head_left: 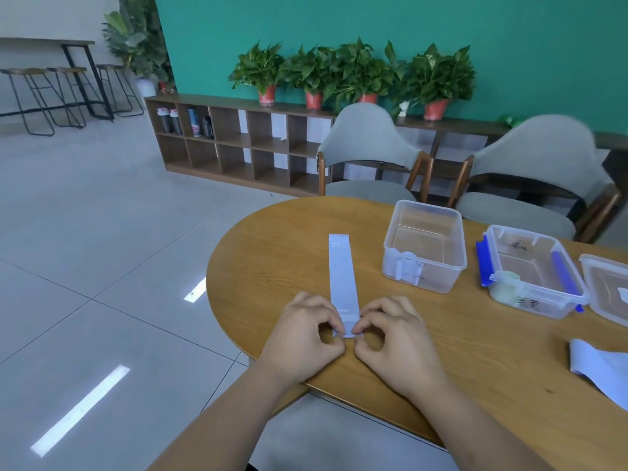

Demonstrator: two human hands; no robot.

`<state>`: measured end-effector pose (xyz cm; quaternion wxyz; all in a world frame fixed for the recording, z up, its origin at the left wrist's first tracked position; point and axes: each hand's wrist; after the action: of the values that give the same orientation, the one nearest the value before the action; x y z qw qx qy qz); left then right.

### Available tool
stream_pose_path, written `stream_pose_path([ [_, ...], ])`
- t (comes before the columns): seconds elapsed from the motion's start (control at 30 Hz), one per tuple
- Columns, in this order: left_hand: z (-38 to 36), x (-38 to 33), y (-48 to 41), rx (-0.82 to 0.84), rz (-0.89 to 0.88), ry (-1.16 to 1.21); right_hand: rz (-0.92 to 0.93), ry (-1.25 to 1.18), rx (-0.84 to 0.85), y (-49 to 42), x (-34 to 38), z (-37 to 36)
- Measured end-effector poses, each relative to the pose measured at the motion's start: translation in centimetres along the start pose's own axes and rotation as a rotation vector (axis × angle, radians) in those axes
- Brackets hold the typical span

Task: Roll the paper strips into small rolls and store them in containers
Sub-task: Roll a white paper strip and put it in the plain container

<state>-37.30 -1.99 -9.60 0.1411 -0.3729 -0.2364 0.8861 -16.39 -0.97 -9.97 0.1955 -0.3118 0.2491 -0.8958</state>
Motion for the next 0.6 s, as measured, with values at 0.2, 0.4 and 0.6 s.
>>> stream_pose_path([
  [0.2, 0.03, -0.15, 0.14, -0.018, -0.006, -0.055, 0.027, 0.071, -0.001, 0.13, 0.31, 0.16],
  [0.4, 0.03, -0.45, 0.28, -0.026, -0.029, -0.040, 0.018, 0.078, 0.005, 0.11, 0.07, -0.06],
  [0.6, 0.18, -0.74, 0.34, -0.021, -0.038, -0.060, 0.002, 0.018, -0.023, 0.26, -0.04, 0.07],
])
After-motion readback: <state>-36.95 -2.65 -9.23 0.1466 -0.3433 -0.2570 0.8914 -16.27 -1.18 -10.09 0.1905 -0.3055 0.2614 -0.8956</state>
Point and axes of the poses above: each hand's wrist, its own y-axis away from the middle knuckle, its own z-axis out of the back of the hand, x = y × z, and after that the axes turned 8 degrees about -x, right-handed
